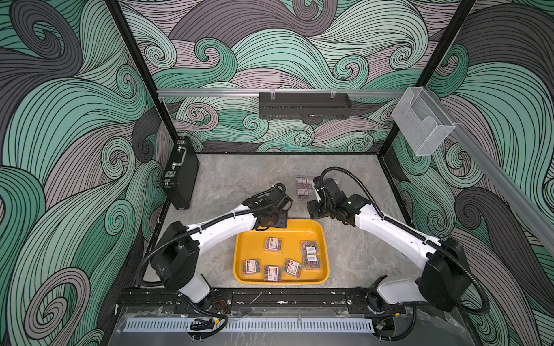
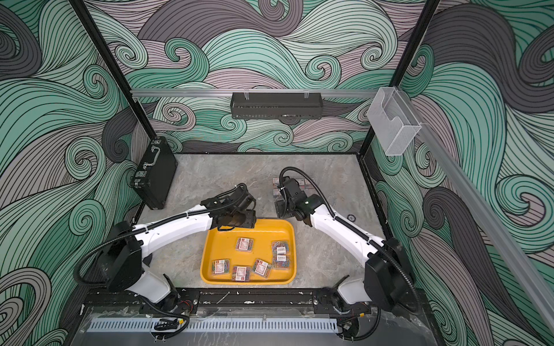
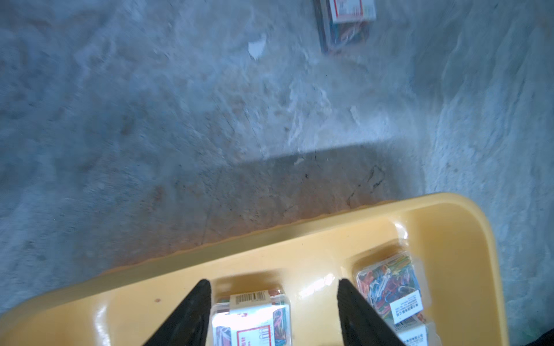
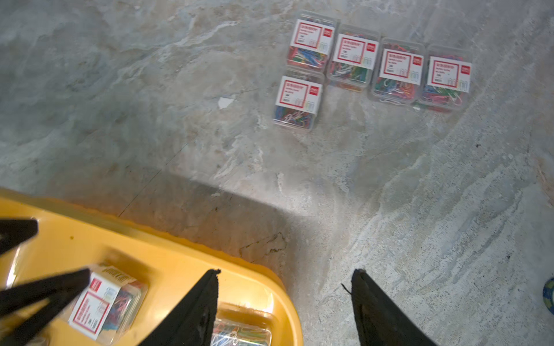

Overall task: Take the paper clips out of the storage box
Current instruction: Move the boxed paper clips to the storage box.

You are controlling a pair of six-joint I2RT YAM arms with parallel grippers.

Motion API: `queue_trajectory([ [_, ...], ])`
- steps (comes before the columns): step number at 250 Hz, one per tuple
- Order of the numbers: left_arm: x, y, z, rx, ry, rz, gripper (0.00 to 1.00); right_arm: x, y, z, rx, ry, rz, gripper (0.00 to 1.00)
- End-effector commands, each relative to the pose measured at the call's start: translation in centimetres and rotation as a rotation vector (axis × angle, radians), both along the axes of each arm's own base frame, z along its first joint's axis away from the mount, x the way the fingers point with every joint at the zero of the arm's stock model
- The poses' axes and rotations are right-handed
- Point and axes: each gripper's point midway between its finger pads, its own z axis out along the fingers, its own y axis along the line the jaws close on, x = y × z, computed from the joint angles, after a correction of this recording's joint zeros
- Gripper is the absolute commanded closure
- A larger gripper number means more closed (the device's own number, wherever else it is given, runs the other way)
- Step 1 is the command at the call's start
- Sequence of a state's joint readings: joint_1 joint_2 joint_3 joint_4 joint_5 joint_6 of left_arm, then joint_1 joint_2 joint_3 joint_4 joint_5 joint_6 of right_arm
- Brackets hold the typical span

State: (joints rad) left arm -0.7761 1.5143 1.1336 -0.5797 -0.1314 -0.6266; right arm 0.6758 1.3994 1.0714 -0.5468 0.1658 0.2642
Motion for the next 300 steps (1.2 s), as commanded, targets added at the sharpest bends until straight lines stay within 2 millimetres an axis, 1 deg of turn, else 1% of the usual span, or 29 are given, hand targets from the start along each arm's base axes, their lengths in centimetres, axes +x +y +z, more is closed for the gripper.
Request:
queue_trajectory([
  [1, 0.6, 3.4, 2.4, 0.017, -0.057, 0.035, 0.34, -1.8, 2.9, 0.3, -0.016, -0.021, 0.159, 0.30],
  [9, 0.8, 4.4, 3.2, 0.006, -0.078, 0.056, 0.33, -2.4, 3.7, 0.1, -0.025, -0.021, 0.197, 0.30],
  [25, 1.1, 6.1, 3.9, 0.004, -0.099, 0.097, 0.33, -3.5, 5.5, -0.5, -0.039, -0.013, 0.274, 0.30],
  [35, 1.2, 7.2, 4.2, 0.003, -0.107, 0.124, 0.33, -4.3, 6.7, -1.0, -0.043, -0.003, 0.322, 0.31],
  [59, 1.1, 9.1, 4.4, -0.001, -0.112, 0.168, 0.33, -6.1, 9.5, -2.3, -0.058, 0.025, 0.434, 0.32],
  [96, 0.6, 11.0, 4.3, 0.002, -0.105, 0.209, 0.33, -8.4, 13.1, -4.1, -0.101, 0.061, 0.589, 0.33],
  [107, 0.5, 11.3, 4.3, 0.001, -0.105, 0.219, 0.33, -9.1, 14.0, -4.7, -0.115, 0.080, 0.636, 0.33],
  [133, 0.2, 12.1, 4.6, -0.003, -0.111, 0.237, 0.33, -10.1, 15.4, -6.0, -0.147, 0.115, 0.706, 0.33],
  [174, 0.0, 12.6, 5.3, -0.011, -0.131, 0.243, 0.33, -11.1, 16.5, -7.4, -0.166, 0.160, 0.769, 0.33],
  [199, 0.0, 12.8, 5.3, -0.007, -0.134, 0.244, 0.33, -11.7, 16.6, -8.1, -0.173, 0.185, 0.792, 0.32],
  [232, 0.0, 13.0, 5.2, -0.006, -0.129, 0.248, 0.33, -11.2, 16.1, -9.3, -0.228, 0.195, 0.763, 0.31],
  [250, 0.0, 12.9, 5.2, -0.007, -0.129, 0.247, 0.33, -10.9, 15.9, -9.9, -0.250, 0.198, 0.749, 0.27],
  [300, 0.0, 12.8, 5.2, -0.015, -0.123, 0.246, 0.33, -10.1, 15.7, -10.5, -0.276, 0.187, 0.706, 0.27],
])
